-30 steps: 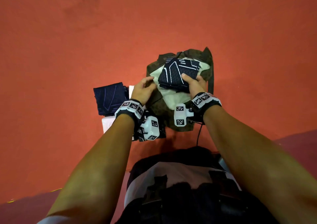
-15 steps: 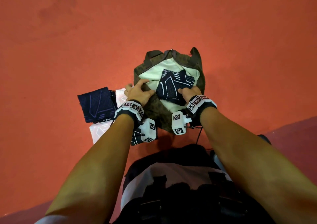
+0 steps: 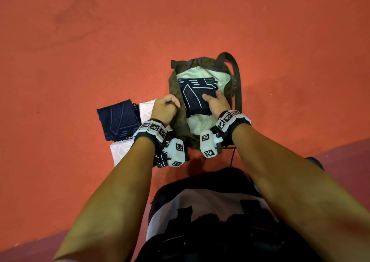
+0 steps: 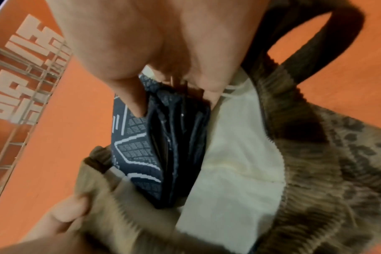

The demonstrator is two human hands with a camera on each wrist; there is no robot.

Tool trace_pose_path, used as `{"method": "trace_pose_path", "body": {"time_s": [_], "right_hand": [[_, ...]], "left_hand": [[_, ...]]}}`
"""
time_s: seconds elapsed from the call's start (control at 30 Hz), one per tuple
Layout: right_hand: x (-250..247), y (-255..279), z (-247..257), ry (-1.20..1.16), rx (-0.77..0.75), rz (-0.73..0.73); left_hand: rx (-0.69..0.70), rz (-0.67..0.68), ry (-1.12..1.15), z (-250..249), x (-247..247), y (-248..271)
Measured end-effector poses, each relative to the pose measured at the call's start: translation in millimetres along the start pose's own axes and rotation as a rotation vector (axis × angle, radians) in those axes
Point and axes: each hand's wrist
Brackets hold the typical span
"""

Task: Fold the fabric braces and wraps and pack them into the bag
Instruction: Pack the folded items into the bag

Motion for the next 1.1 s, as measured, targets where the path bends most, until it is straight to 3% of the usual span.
{"method": "trace_pose_path", "body": {"time_s": [0.27,0.47,0.63,0.83,0.97,1.1], "right_hand": [[-18.2,-9.9,-6.2,0.214,0.176,-0.037],[-45.7,-6.4,-5.1,0.515,0.184,0.091],[-48.3,-1.0,-17.9,0.581,0.22,0.122],[-31.5,3.8,-15.1,0.527,0.127,-0.088],[-26.3,-0.3,-6.5,0.537,-0.02,-0.116],[-36.4,-7.7,-11.2,0.601,0.148,-0.164]], "left_hand": [[-0.037,-0.002,0.15,-26.4,2.9,1.5],[-0.062,-0.028,0.055,-27.9,19.5,-8.6],[-0.066,-0.034,-0.094,3.6,19.3,-25.2],[-0.02,0.05,0.094,-24.5,16.4,-1.4],[-0.057,0.07,0.185,-34.0,14.2,2.3],[-0.104,0.048,0.114,-41.1,13.1,5.1]]}}
Point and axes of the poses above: each hand's wrist, its own y-axis away from the middle knuckle, its own x-axis out of the palm, z = x × y
